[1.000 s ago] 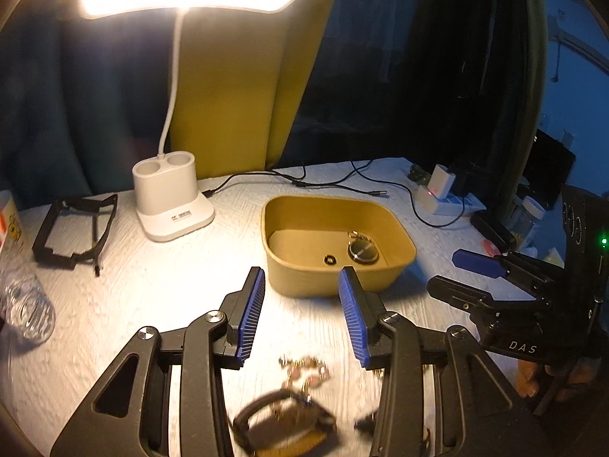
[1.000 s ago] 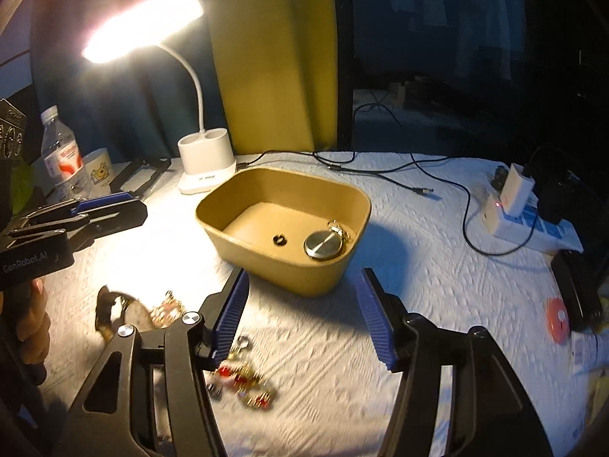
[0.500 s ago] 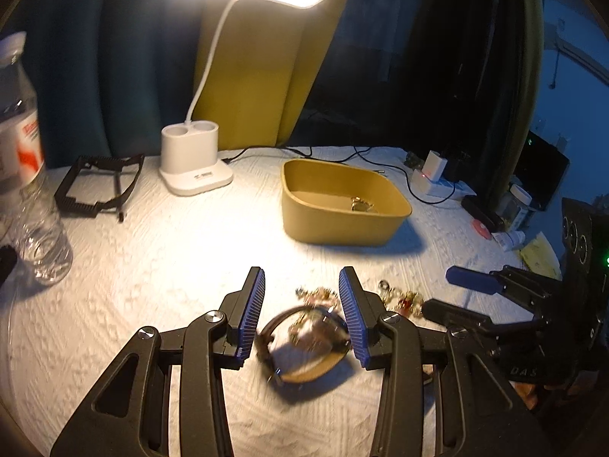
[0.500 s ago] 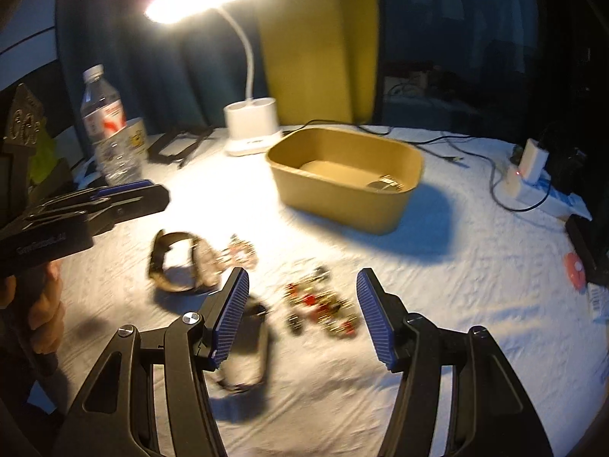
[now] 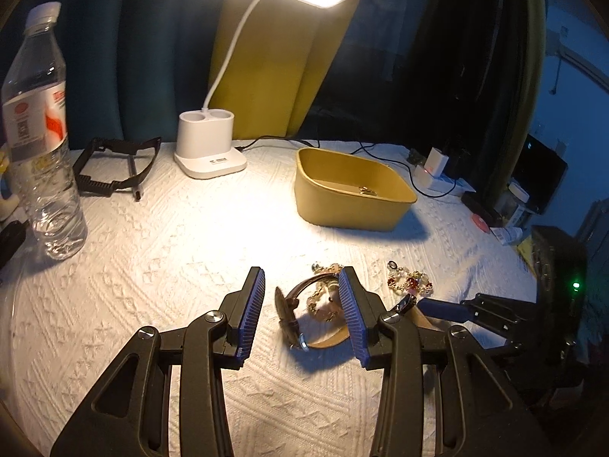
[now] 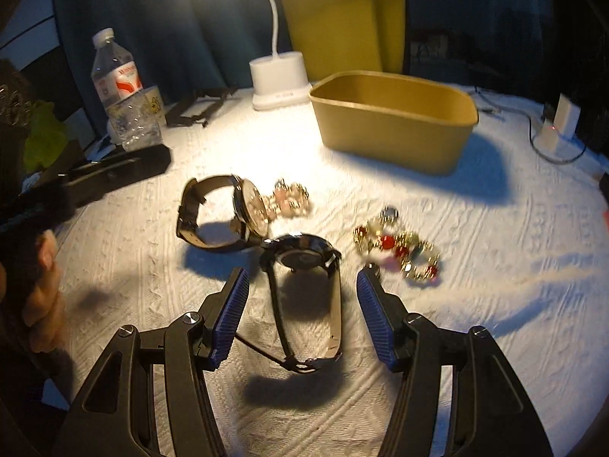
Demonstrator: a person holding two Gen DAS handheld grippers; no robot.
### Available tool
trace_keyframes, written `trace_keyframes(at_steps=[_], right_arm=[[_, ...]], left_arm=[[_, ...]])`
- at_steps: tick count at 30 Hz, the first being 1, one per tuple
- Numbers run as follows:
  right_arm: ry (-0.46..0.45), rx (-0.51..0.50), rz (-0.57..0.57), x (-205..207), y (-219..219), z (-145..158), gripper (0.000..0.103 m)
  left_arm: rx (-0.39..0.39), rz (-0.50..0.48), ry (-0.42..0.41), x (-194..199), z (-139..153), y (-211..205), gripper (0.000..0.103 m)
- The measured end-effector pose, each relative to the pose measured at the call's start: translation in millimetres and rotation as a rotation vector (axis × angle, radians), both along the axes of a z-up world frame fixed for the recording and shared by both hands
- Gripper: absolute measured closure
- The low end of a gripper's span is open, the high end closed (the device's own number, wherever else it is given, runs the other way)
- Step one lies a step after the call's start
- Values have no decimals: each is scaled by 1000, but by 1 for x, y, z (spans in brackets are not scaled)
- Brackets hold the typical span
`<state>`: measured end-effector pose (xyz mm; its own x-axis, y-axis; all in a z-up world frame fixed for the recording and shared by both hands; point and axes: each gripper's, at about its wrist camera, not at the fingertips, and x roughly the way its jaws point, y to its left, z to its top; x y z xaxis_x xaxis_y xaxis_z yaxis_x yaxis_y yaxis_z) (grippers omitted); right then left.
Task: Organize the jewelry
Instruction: 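Move the right tool back to the brown-strap watch and grasp it, then lift the brown-strap watch into the tan tray and release it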
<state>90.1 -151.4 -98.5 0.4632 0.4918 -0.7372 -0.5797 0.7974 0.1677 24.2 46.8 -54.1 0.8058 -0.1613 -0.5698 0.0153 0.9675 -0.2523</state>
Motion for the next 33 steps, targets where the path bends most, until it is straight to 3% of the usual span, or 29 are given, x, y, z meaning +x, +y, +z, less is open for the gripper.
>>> trace_keyframes(at_steps=[7,10,18,22,33], right_arm=[[20,24,8,3,1,-2,44],[6,10,21,2,5,-3,65],[-52,30,23,-2,-2,11,66],[-64,46,11,2,-13,16,66],[-61,89,-2,10,-37,14,66]], left_arm=[[-17,32,21,-3,-7,10,60],[-15,30,24,-2,-7,10,60],[-7,-5,57,10,-11,-4,60],[-6,-13,80,18,-15,-14,43],[58,27,118,32,-22,-35,30]])
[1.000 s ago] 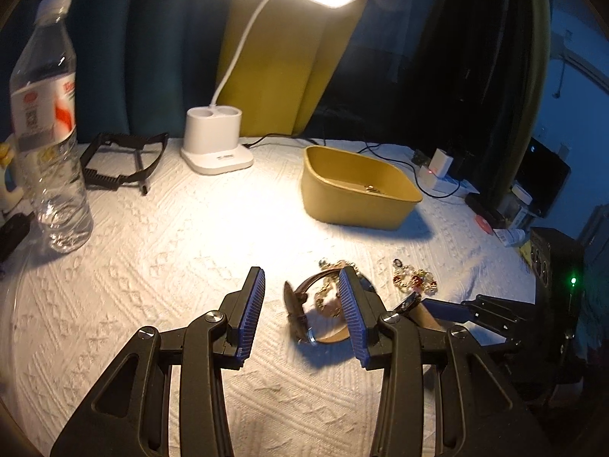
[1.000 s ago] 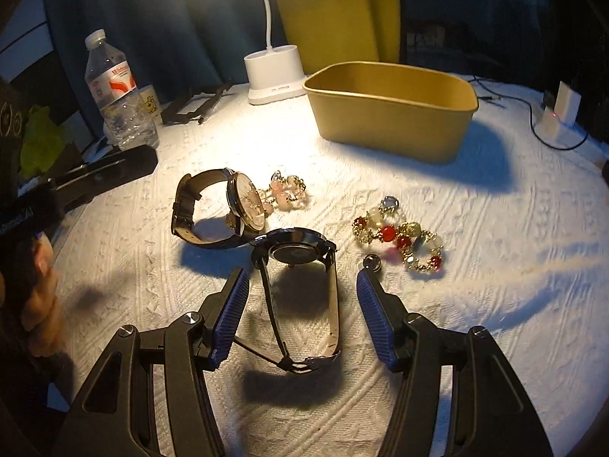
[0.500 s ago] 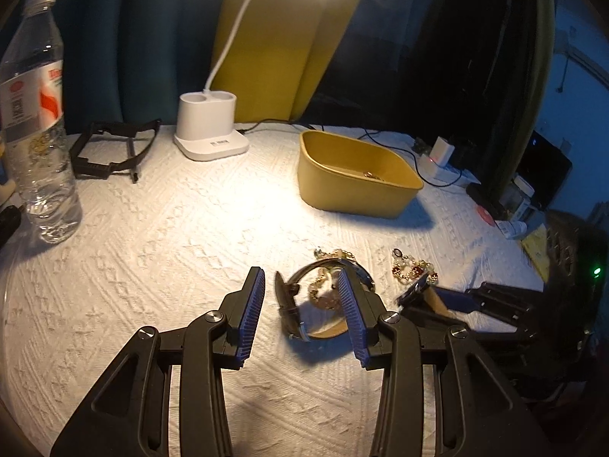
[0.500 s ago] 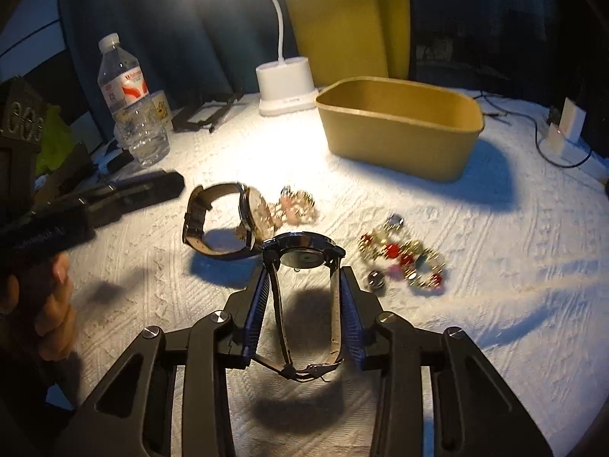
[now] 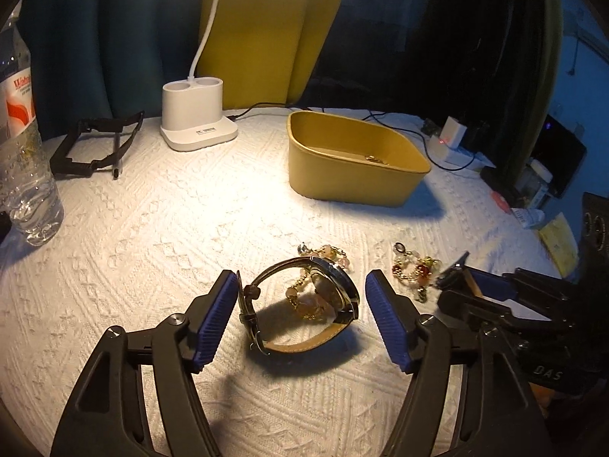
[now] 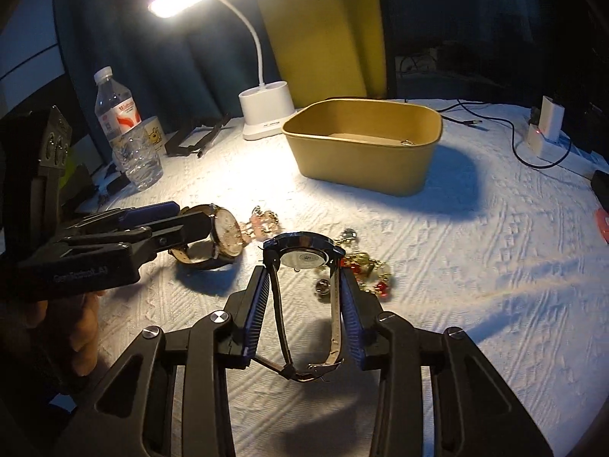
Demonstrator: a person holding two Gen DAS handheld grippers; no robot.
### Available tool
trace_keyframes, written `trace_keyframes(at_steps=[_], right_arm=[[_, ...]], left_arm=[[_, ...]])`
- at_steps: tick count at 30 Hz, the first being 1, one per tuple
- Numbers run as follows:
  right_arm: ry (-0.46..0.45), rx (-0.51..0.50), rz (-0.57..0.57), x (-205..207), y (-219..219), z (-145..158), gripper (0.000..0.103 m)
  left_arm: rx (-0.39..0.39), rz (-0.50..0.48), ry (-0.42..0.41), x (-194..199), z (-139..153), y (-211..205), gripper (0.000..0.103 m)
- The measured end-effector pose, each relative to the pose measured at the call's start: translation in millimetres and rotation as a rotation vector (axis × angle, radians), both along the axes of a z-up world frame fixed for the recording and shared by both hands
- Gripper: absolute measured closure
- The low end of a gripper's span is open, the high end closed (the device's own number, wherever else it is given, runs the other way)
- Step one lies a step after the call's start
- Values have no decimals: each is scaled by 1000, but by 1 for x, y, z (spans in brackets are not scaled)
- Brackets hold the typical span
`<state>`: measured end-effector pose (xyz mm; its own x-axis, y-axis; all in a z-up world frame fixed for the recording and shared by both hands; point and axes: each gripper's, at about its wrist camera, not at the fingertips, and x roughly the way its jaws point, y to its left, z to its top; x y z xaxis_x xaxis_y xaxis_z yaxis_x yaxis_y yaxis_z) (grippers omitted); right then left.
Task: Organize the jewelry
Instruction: 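Lift the brown-strap watch into the tan tray and release it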
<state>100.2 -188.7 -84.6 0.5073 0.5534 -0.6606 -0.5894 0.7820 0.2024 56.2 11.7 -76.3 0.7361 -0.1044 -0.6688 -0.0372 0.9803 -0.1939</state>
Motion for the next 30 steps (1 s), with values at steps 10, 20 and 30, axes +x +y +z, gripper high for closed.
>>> trace_keyframes(at_steps=[10,20,30], right_arm=[[-7,24,-7,3,-16,2,66],[-16,42,-37,5,-30,5,66],[-37,55,-35,-1,-34,12,66]], left_arm=[[71,61,74,17,-14,-8,26],[86,45,100,17,-17,-8,27],[80,23,88,6,-14,-14,49]])
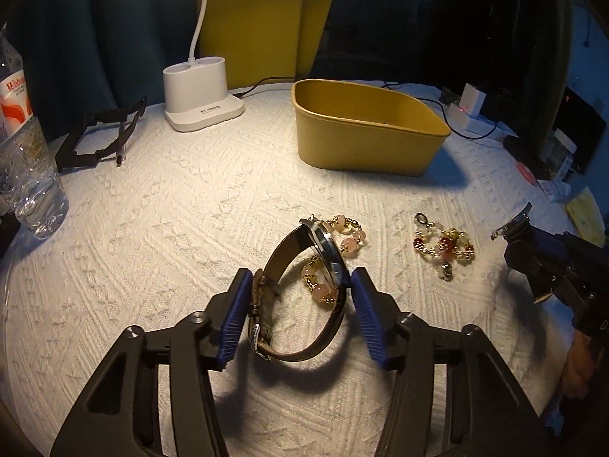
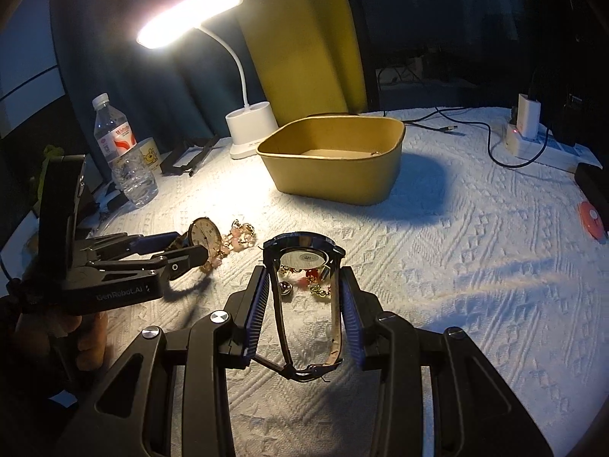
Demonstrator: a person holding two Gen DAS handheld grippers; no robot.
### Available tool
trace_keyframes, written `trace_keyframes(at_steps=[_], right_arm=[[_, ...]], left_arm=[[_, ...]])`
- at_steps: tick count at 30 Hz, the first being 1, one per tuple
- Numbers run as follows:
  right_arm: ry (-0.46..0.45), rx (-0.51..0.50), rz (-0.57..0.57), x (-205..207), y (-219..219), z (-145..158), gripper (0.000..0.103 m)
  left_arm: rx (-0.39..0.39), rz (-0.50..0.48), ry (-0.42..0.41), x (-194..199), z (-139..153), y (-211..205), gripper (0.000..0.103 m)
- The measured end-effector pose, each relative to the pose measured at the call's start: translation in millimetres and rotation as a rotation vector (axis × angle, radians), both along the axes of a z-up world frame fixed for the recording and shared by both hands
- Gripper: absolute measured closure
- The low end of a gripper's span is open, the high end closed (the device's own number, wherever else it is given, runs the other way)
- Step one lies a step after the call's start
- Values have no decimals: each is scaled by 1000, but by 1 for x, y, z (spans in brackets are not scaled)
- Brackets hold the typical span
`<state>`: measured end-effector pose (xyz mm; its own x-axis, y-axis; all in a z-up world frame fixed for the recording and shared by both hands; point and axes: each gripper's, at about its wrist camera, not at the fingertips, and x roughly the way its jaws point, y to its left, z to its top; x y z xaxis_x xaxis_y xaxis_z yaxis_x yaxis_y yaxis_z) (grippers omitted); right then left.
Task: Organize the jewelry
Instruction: 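Lift the brown-strap watch into the tan tray and release it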
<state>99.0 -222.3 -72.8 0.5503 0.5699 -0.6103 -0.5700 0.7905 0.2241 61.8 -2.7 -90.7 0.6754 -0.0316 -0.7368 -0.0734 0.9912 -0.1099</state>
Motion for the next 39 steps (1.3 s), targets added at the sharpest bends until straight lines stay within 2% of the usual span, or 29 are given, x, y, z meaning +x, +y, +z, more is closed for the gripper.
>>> trace_keyframes(at_steps=[7,20,39], right_arm=[[-18,8,-17,-1,-7,7,66],[-49,27,-36,11,-16,18,66],[-94,19,-54,72,-20,33,66]], left_arm=[[-13,-14,-34,-3,16,-8,51],[8,-39,-119,5,54,-20,55],[1,-79,-208,55,82,-25,57]])
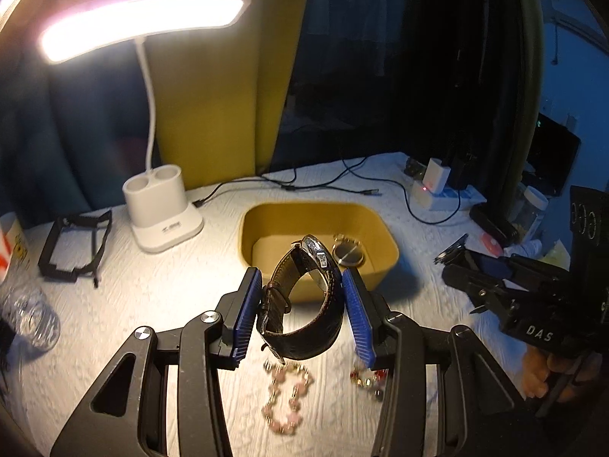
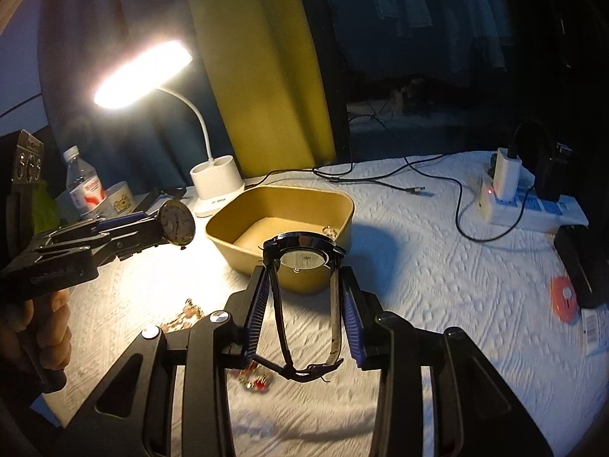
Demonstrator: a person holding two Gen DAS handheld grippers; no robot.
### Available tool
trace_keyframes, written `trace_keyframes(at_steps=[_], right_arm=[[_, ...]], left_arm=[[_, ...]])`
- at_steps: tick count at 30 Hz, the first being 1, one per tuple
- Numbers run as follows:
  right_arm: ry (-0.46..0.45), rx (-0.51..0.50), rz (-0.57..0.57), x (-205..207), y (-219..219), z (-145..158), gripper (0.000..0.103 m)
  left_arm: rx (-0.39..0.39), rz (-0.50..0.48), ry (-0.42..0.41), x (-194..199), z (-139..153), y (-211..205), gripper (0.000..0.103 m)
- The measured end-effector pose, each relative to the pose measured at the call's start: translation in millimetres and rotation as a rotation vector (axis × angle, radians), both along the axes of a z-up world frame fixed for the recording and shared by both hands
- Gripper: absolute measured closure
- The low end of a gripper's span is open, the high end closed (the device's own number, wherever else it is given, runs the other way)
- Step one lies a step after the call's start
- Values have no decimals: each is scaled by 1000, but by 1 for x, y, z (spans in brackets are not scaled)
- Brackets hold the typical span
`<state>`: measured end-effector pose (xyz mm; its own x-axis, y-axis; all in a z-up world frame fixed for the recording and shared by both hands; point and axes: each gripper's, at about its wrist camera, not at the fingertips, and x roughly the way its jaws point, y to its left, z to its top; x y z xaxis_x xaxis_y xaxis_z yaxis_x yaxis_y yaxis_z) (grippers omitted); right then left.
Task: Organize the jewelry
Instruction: 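Lift the brown-strap watch into the tan tray and release it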
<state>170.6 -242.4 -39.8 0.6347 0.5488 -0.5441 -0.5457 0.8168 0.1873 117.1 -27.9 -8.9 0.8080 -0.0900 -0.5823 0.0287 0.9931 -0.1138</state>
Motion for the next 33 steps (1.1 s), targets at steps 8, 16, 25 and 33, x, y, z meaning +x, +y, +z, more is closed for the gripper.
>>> trace_keyframes(at_steps=[8,16,25,33], right_arm=[[3,3,14,28,12,-3,66],[6,10,16,51,24,-5,66],[26,-13,13,59,29,-11,65],[30,-25,12,62,32,-11,62]], left_arm=[[-1,-29,-7,35,-4,-3,57],[9,-52,84,79,-28,-2,56],[-4,-44,169,104,-47,-9,46],[36,-12,157,104,-42,-9,43]])
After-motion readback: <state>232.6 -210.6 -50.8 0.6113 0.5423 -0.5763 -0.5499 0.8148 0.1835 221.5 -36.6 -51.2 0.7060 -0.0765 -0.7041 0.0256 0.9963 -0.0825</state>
